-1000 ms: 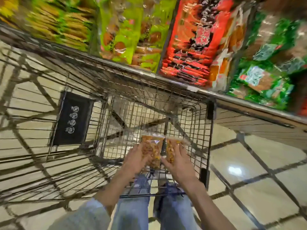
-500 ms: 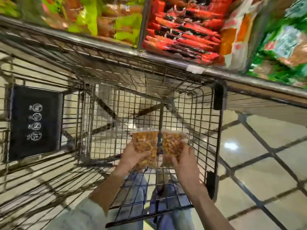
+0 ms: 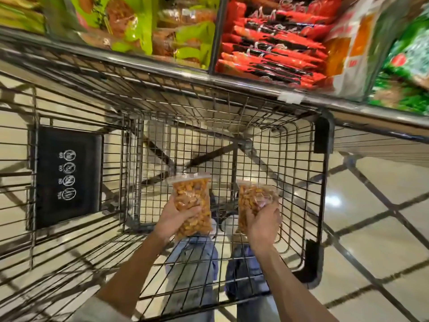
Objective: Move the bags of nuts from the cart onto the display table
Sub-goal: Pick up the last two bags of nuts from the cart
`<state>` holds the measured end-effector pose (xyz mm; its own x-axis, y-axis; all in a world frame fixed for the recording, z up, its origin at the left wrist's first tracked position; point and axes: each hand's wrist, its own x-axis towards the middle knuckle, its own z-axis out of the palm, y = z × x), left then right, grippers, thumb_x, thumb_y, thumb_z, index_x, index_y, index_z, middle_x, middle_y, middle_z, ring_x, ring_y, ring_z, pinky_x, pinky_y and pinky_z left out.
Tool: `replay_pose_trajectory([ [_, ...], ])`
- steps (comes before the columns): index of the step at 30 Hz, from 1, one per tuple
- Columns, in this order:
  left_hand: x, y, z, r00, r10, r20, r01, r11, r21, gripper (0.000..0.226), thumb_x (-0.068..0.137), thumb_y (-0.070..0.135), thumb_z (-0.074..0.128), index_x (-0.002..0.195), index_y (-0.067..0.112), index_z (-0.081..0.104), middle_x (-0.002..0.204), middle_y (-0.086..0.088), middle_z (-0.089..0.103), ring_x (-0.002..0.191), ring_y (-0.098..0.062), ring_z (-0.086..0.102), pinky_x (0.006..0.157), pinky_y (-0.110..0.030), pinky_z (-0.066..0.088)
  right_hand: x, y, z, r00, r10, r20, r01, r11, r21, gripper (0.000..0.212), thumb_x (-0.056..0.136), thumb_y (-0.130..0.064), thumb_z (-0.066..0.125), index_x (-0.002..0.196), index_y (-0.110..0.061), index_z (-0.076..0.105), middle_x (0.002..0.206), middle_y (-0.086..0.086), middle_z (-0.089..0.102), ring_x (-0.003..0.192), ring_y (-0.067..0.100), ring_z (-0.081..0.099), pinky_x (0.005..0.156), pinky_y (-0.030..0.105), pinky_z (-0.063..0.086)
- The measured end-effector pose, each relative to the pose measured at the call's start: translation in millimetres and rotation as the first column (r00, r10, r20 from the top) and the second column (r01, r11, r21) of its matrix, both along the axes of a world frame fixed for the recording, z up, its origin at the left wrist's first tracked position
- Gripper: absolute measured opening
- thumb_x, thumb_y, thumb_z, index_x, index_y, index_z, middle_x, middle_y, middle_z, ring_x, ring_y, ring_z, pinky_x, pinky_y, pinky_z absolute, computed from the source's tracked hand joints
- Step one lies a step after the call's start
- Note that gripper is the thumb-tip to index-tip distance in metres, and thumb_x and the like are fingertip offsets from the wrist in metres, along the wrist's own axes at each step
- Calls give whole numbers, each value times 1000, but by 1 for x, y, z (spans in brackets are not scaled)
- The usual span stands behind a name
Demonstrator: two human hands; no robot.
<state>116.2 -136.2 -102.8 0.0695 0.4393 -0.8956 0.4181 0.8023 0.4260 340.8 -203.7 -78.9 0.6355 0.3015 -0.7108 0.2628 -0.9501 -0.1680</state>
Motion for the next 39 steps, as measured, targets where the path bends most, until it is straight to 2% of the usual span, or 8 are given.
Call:
replay_pose_trajectory([
  [4, -4, -4, -1, 1000, -2, 7, 2, 999, -34, 74, 80, 24, 90, 141, 23, 49, 120, 5, 72, 100, -5, 72, 74, -21, 59, 9, 2, -6, 961, -231, -150, 229, 973, -28, 68, 86, -16, 86, 126, -19, 31, 109, 8, 60, 114, 33, 65, 102, 50, 57],
  [7, -2, -6, 2, 1000, -11, 17, 12, 999, -52, 75, 83, 24, 87, 144, 24, 45, 120, 7, 69, 98, -1, 68, 67, -17, 52, 15, 3, -9, 909, -342, -236, 347, 938, -22, 72, 87, -18, 85, 137, -15, 33, 101, 0, 65, 102, 28, 72, 102, 51, 58],
  [13, -4, -6, 2, 1000, -1, -6, 0, 994, -105, 94, 76, 31, 92, 153, 23, 37, 130, 1, 68, 110, -16, 71, 74, -26, 57, 23, -33, -72, 949, -258, -182, 250, 966, -67, 102, 47, -81, 85, 125, -23, 53, 108, 5, 70, 104, 34, 70, 87, 48, 64],
  [18, -6, -2, 1, 1000, -21, -22, 19, 995, -96, 104, 69, 40, 95, 155, 27, 37, 131, 3, 68, 115, -19, 71, 101, -52, 57, 9, 5, -16, 906, -259, -335, 295, 954, 61, 57, 86, -15, 85, 131, -24, 52, 92, -15, 57, 101, 17, 60, 83, 27, 53],
  [24, -1, 3, 17, 1000, -2, -26, 0, 995, -96, 78, 76, 31, 92, 140, 30, 46, 123, 5, 69, 111, -18, 69, 103, -47, 56, 11, -2, -7, 881, -211, -424, 303, 939, 162, 60, 93, -13, 78, 141, -22, 42, 105, -11, 59, 100, 13, 60, 94, 40, 52],
  [29, 5, 10, 44, 1000, 5, -1, -5, 999, -33, 71, 78, 34, 92, 136, 32, 50, 123, 4, 71, 110, -16, 71, 103, -49, 56, 21, 3, 20, 807, -234, -542, 369, 917, 154, 30, 93, -24, 79, 107, -31, 54, 112, 10, 74, 93, 24, 74, 84, 41, 61],
  [35, 9, 14, 102, 1000, -1, 26, 0, 998, 65, 105, 52, 73, 93, 140, 39, 47, 133, 2, 69, 115, -21, 71, 103, -53, 56, 31, 6, 100, 727, -197, -658, 415, 890, 192, 46, 83, -41, 85, 120, -39, 58, 112, 5, 76, 103, 31, 75, 92, 60, 61],
  [39, 22, 20, 175, 996, -36, 81, 24, 989, 144, 102, 64, 64, 84, 152, 37, 38, 140, -1, 61, 127, -30, 63, 109, -57, 50, 38, -7, 158, 704, -192, -684, 481, 838, 259, 66, 72, -55, 89, 128, -38, 58, 120, 7, 76, 108, 31, 76, 94, 59, 61],
])
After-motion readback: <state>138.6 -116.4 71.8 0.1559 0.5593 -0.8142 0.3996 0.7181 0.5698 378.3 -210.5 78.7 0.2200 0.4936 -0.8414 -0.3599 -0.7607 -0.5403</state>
